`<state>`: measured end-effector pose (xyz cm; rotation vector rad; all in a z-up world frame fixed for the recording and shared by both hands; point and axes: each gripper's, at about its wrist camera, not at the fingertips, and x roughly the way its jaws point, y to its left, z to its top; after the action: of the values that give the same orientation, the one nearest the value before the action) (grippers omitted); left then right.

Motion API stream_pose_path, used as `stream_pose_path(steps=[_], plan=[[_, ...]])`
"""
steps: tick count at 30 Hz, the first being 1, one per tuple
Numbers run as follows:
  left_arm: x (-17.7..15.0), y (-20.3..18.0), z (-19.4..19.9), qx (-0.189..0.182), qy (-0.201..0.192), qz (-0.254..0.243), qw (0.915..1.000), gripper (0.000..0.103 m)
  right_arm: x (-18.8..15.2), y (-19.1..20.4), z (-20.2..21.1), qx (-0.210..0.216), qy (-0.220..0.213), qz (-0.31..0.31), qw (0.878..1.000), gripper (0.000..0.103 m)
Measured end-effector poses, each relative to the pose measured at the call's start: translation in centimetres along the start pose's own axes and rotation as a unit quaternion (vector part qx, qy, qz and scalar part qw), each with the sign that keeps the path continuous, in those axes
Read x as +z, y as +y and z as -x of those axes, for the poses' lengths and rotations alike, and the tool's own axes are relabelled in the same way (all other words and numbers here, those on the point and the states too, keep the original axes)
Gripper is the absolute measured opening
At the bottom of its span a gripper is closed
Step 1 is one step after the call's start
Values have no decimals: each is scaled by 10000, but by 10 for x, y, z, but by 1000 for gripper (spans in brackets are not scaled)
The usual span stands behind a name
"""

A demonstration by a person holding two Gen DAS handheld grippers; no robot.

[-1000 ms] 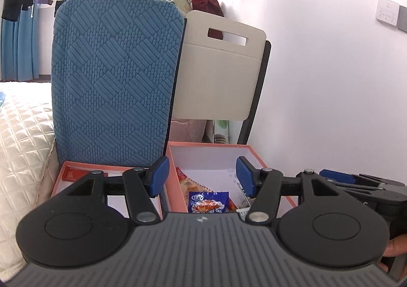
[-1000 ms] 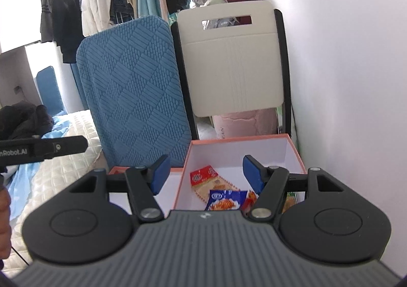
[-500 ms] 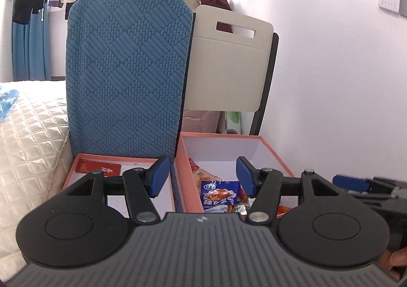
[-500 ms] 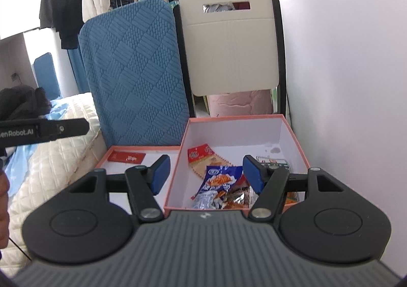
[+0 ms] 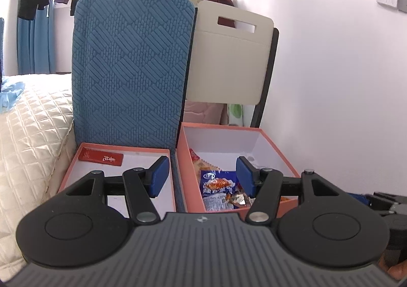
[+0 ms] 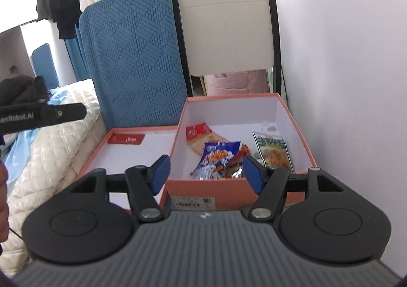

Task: Organize snacks

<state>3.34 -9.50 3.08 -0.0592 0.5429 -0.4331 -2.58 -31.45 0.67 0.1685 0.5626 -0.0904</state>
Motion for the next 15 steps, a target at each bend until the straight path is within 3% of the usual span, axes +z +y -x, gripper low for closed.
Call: stream_pose_path(steps=[15], plan=[[-10,4,5,163,101,100,9998,64,-2,0,6,-79,-113,82,9999,65]])
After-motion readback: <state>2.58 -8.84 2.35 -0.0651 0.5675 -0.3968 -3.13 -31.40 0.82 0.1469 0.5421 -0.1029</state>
